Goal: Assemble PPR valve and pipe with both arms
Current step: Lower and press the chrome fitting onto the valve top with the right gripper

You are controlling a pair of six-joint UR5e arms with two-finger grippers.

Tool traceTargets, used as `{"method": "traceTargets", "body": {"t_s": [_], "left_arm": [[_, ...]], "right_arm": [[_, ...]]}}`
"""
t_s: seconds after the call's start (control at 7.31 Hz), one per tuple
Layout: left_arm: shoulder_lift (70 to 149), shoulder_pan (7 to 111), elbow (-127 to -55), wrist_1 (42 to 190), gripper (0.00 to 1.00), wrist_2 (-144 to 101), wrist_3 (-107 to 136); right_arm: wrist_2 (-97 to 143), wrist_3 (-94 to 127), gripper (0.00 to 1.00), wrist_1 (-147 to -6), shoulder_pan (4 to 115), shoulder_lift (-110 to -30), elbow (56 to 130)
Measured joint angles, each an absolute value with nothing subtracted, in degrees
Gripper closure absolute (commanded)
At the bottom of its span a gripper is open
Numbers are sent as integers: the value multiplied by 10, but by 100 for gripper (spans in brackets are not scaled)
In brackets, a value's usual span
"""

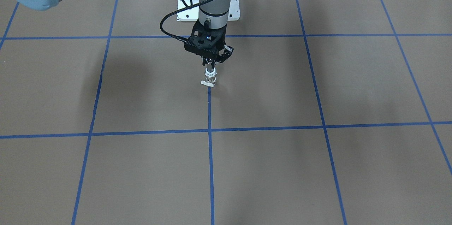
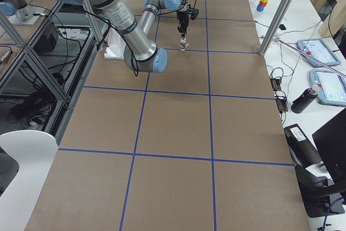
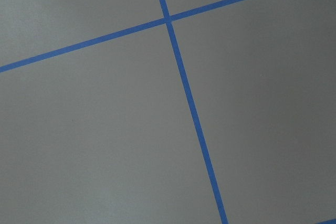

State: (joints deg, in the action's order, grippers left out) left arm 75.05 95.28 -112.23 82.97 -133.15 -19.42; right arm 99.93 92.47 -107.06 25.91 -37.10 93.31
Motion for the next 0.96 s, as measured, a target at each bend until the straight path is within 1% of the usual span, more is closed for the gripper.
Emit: {"method": "traceTargets", "body": {"t_s": [0.96], "left_arm": [[750,954,-1122,830,0,-1332,-196]], "right_arm": [[999,930,100,-1055,249,-380,931]]}}
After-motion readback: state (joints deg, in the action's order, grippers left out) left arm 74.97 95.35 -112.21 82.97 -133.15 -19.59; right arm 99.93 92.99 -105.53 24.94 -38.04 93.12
